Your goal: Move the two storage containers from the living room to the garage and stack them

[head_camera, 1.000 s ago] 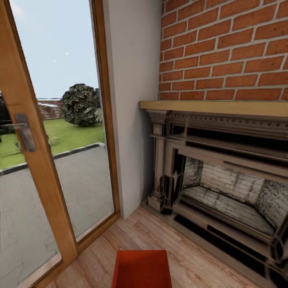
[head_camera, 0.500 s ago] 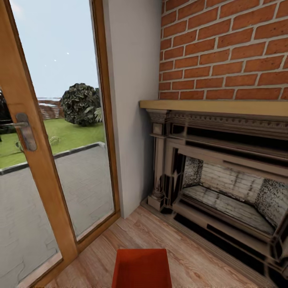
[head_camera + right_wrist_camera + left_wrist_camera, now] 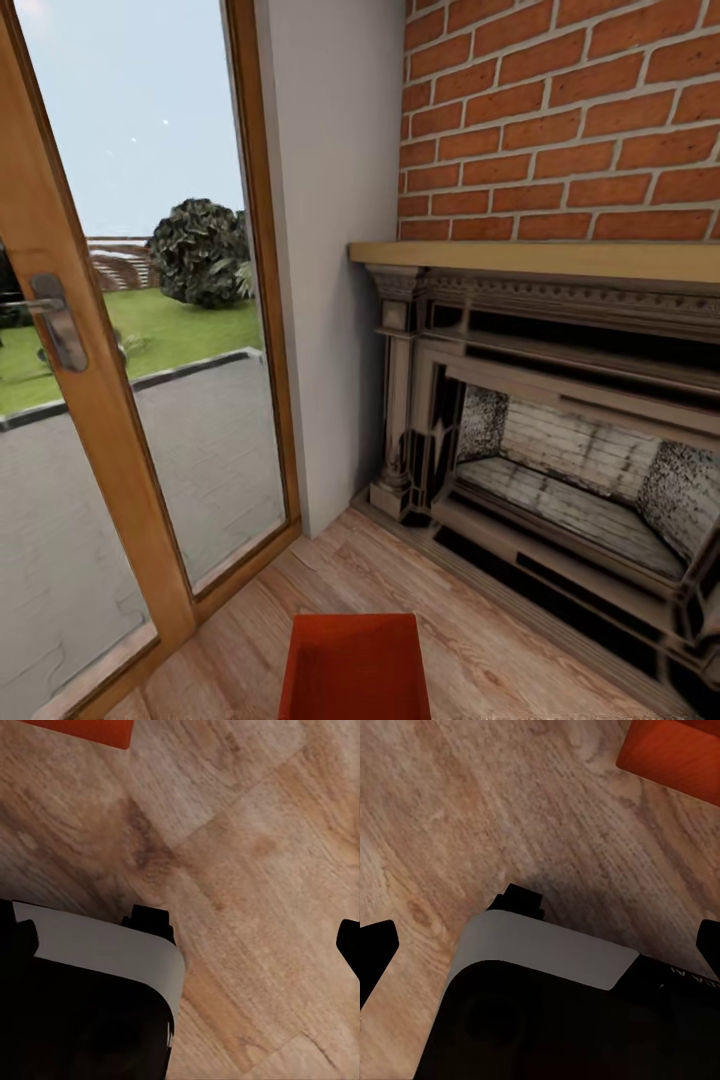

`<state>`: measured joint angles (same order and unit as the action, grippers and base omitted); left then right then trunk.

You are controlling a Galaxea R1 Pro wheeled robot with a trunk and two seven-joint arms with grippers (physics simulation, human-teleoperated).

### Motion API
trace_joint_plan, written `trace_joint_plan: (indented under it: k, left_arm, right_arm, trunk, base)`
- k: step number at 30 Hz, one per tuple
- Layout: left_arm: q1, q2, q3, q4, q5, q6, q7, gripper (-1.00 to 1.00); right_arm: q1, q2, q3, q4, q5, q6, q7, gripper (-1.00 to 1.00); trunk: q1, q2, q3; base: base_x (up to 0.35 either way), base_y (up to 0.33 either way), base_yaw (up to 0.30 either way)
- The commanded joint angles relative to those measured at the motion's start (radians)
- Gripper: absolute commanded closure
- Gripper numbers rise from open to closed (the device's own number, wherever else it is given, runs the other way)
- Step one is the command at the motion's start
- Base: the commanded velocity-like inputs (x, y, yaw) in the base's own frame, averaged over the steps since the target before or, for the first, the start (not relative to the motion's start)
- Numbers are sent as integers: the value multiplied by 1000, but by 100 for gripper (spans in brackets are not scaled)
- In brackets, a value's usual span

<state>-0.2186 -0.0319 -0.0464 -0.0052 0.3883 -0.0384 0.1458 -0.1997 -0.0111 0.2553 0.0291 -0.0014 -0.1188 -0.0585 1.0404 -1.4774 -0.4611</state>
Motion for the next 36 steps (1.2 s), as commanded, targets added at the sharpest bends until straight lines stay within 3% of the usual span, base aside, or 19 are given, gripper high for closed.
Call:
trace_joint_plan:
  k: [1,27,36]
  left_arm:
    - [-1,0,-6,0,6,-3,2,-100]
    - [-1,0,-8,-2,4,-3,1,-100]
    - [0,15,-12,-4,-3,-3,1,-100]
  right_arm:
    - [-1,0,5,3,0,-6,-3,-100]
    - [-1,-1,5,3,0,-12,-3,-100]
    - [-2,0,4,3,0,-9,-3,-100]
  trunk:
    - [0,-1,-3]
    - [0,-1,-44]
    - [0,-1,-58]
  base:
    - [0,0,0]
    - [0,18,0]
    - [0,0,0]
